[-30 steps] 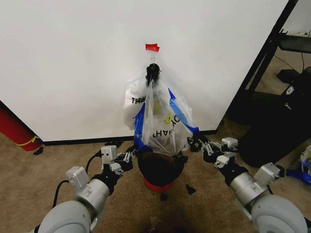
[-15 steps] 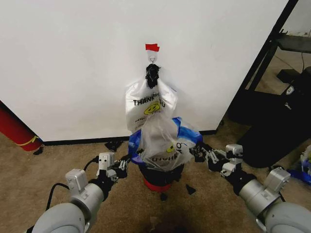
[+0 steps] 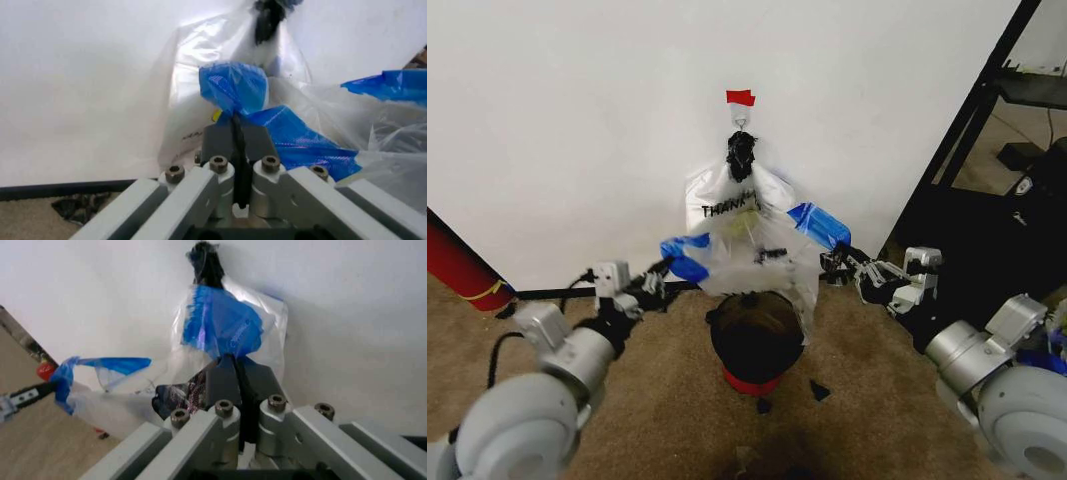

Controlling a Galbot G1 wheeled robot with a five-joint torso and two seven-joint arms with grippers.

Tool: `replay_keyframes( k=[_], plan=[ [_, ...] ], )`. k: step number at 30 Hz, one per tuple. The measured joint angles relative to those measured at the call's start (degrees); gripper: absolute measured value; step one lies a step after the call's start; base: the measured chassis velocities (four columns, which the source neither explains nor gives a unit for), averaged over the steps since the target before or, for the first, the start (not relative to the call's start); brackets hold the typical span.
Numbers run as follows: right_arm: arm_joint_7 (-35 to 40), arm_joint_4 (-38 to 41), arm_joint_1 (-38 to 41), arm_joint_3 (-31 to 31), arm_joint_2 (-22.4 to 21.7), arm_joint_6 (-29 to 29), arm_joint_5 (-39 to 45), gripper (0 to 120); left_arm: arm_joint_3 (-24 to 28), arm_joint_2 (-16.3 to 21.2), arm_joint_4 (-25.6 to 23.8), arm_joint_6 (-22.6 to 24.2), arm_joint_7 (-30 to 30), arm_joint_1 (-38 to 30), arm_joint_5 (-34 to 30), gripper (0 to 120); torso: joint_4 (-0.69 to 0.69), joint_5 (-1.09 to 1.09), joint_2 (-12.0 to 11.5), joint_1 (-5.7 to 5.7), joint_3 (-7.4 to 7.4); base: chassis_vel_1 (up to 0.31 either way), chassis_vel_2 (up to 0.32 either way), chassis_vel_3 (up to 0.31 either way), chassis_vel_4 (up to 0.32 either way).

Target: Pick up the garbage bag from the wall and place it over the trash bin.

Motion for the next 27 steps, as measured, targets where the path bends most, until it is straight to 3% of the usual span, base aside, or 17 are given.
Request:
replay_keyframes(
  k=[9,15,17,23,27],
  plan=[
    [1.4,0.0,-0.6,3.4,-0.9,-2.5,5.2,0,-2.3,0.1,0.0,1.0,-0.8,-0.4,-4.4,0,0.0,0.0,0.0,0.0,0.0,0.0,0.0,0.0,0.0],
    [2.8,0.0,-0.2,9.5,-3.0,-7.8,14.0,0,-5.4,1.3,0.0,3.7,-1.5,-2.4,-14.4,0,-0.01,0.0,0.0,0.0,0.0,0.0,0.0,0.0,0.0],
    [3.7,-0.1,-0.1,9.4,-3.0,-10.1,15.6,0,-3.2,0.9,0.0,5.5,-3.0,-2.7,-17.3,0,-0.01,0.03,0.0,0.0,0.0,0.0,0.0,0.0,0.0],
    [6.2,-0.1,0.1,4.4,-0.9,-13.1,14.2,0,4.9,-2.7,0.0,7.6,-7.4,-2.8,-18.4,0,0.0,-0.01,0.0,0.0,0.0,0.0,0.0,0.0,0.0],
    [7.5,-0.1,0.2,1.9,0.6,-13.7,13.8,0,6.0,-3.2,0.1,8.5,-9.4,-2.5,-20.6,0,-0.01,0.01,0.0,0.0,0.0,0.0,0.0,0.0,0.0]
  ],
)
